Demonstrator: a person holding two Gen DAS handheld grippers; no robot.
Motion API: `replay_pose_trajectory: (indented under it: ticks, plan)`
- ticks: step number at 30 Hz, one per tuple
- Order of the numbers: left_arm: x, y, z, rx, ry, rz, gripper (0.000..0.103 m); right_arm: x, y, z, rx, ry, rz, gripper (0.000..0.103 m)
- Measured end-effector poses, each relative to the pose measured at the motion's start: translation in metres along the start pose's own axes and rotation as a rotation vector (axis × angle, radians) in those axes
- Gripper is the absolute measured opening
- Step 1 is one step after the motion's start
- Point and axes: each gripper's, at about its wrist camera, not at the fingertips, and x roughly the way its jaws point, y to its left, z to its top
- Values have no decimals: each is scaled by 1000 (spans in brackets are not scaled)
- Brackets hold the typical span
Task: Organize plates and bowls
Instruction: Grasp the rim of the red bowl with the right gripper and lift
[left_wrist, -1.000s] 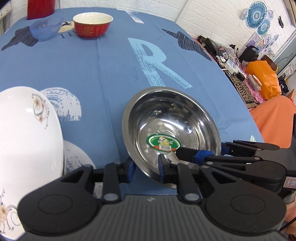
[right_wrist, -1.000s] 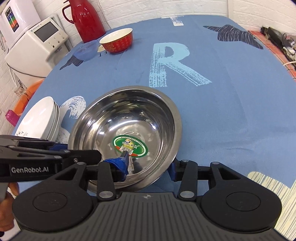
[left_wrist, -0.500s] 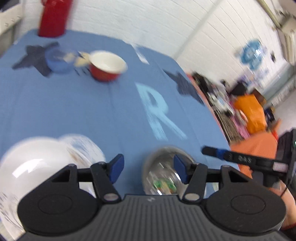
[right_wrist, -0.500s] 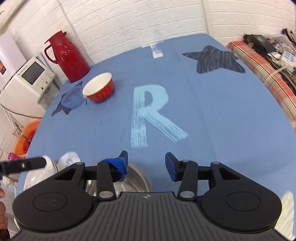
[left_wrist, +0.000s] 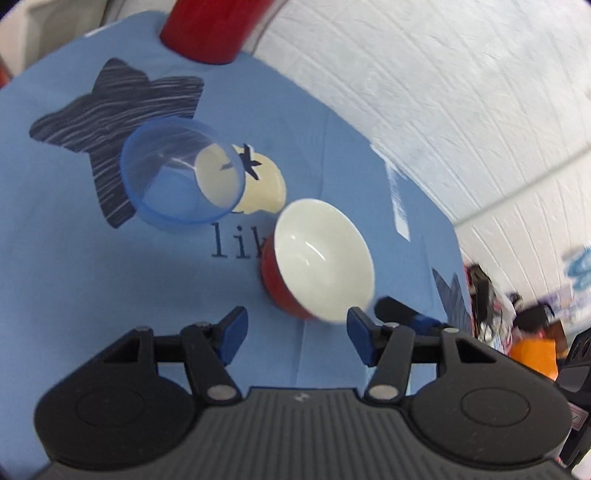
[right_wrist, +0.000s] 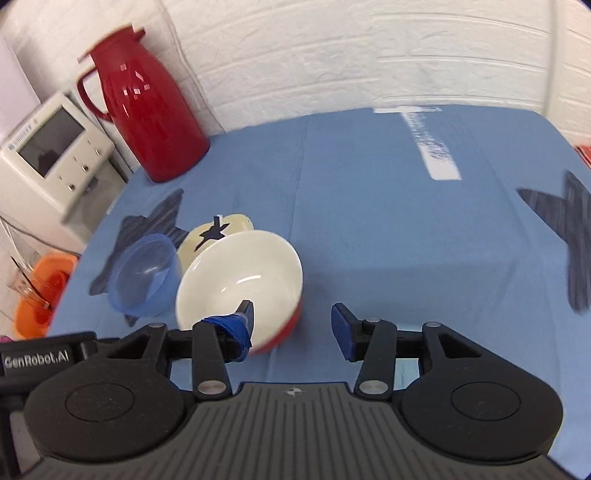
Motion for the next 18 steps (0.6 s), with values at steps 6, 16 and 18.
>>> replay_pose_trajectory:
  ticks: [6,16,18]
  plan:
    - [33,-1,7,-13,-23,91,57,51,5,10,-88,84,-53,33]
    - [47,3,11,22,16,76,15,43,5,-1,-58,17,62,15]
    - [41,3,6,38,35,79,13,34,9,-8,-85,25,53,15]
